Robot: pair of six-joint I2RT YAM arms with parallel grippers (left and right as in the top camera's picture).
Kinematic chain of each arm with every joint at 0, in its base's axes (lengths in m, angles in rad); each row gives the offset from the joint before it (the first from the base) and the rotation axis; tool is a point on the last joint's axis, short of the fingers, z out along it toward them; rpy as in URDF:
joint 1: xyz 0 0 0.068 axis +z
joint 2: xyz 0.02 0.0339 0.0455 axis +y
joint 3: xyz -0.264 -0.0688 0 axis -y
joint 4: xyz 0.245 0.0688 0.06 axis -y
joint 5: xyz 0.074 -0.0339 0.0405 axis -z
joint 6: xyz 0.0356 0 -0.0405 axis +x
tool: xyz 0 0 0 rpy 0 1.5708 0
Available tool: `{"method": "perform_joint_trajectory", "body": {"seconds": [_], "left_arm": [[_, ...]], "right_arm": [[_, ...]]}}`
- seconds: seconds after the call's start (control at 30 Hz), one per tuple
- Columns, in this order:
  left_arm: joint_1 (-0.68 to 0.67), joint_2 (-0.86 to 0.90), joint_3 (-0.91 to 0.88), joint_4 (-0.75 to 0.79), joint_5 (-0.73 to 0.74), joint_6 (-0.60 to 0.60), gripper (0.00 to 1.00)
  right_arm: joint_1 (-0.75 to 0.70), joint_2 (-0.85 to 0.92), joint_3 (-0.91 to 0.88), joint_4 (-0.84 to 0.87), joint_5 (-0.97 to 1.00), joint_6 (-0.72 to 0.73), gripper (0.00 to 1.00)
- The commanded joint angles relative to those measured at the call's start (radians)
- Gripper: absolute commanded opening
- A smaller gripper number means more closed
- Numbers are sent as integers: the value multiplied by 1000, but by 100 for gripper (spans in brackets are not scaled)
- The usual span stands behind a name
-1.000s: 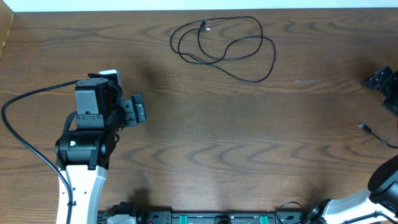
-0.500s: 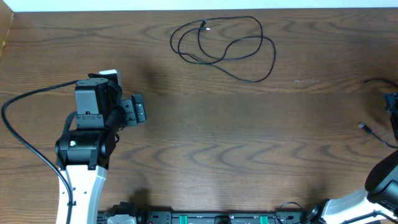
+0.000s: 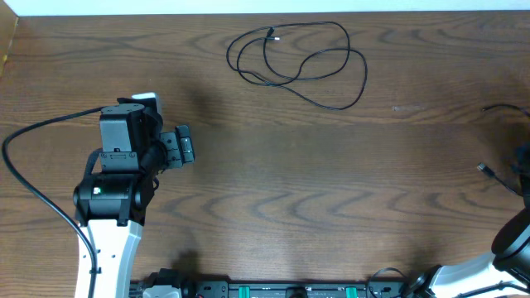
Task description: Untangle cables
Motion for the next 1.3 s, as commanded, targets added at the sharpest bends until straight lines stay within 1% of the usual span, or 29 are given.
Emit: {"method": "perform_joint_trajectory", "body": {"seconds": [0.0,0.03,0.13,0.23,0.4,0.43,0.5,0.6,0.87,1.03,1.13,1.2,1.23,1.27], "left_arm": [[5,0,21,3,-9,-9,93],[5,0,21,3,-9,-9,92],[5,0,21,3,-9,-9,93],[5,0,21,3,-9,-9,92],[5,0,21,3,-9,-9,92],[5,0,21,3,-9,-9,93],[5,0,21,3,-9,-9,93],[5,0,21,3,-9,-9,92],[5,0,21,3,-9,-9,93],[5,0,21,3,-9,-9,92],[5,0,21,3,-9,-9,92],[5,0,21,3,-9,-9,92],[5,0,21,3,-9,-9,93],[5,0,21,3,-9,-9,93]], "right_arm": [[-43,-6,-36,63,-24,-49,99],[-74,-6,-68,140,-76,-61,99],[-100,-6,-105,214,-122,-61,99],[-111,-6,-140,284,-127,-61,95],[-112,-5,-173,342,-111,-61,90],[-112,-5,-183,367,-93,-64,87],[-112,-5,-192,386,-66,-87,83],[-112,2,-198,399,-49,-86,80],[-129,87,-198,443,-48,-83,79],[-143,140,-198,460,-49,-83,74],[-147,153,-198,459,-49,-83,59],[-148,159,-198,458,-49,-84,43],[-148,164,-198,455,-50,-84,31],[-148,165,-198,453,-54,-84,27]]}}
